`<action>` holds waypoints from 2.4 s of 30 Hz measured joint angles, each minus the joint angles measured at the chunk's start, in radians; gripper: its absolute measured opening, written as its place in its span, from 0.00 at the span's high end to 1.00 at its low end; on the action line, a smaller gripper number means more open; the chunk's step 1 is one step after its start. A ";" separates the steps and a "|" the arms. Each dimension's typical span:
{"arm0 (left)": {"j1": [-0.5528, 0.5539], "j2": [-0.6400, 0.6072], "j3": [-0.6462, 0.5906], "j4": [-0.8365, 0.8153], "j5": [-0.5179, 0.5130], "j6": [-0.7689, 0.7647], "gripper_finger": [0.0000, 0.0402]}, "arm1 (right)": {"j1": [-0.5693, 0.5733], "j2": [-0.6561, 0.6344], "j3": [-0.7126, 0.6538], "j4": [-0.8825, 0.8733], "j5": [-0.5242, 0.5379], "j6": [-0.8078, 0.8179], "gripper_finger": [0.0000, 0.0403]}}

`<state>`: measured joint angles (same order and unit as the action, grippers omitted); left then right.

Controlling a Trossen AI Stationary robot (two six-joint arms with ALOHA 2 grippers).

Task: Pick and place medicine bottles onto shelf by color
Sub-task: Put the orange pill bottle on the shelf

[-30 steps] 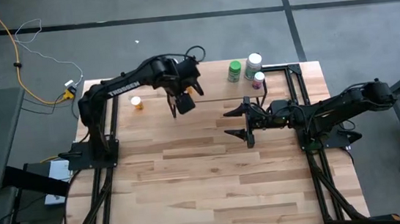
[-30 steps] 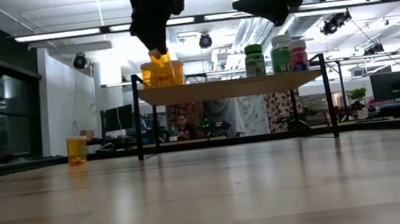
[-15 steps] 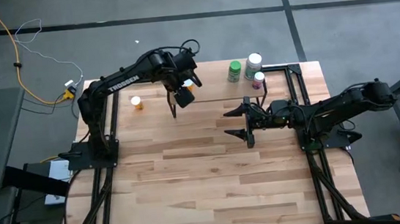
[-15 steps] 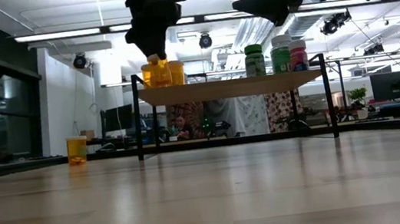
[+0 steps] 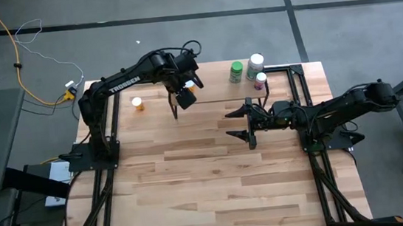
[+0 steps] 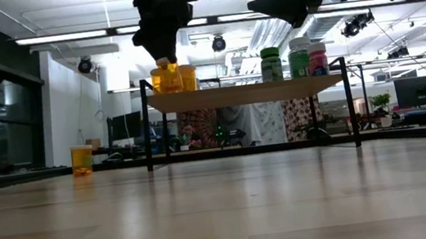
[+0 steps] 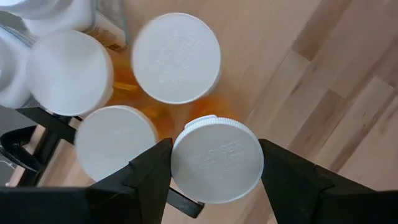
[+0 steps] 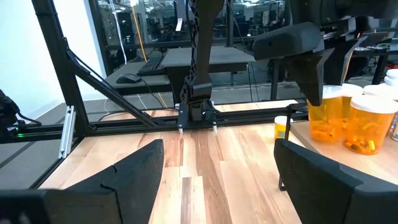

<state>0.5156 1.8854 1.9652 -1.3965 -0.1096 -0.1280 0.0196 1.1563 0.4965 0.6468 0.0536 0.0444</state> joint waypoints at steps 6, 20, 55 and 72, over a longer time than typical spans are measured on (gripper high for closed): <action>0.000 0.000 0.000 -0.051 0.017 0.000 0.48 | 0.000 0.000 0.000 0.000 0.000 0.000 0.27; 0.000 0.000 0.000 -0.057 -0.004 0.026 0.47 | 0.000 0.000 0.000 0.000 0.000 0.000 0.27; 0.001 -0.009 0.000 -0.031 -0.033 0.053 0.38 | 0.000 0.000 0.000 0.000 0.000 0.000 0.27; -0.002 -0.021 0.000 -0.013 -0.029 0.052 0.38 | 0.000 0.000 0.000 0.001 0.000 0.000 0.27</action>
<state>0.5140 1.8645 1.9652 -1.4098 -0.1386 -0.0758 0.0194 1.1564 0.4965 0.6474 0.0538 0.0444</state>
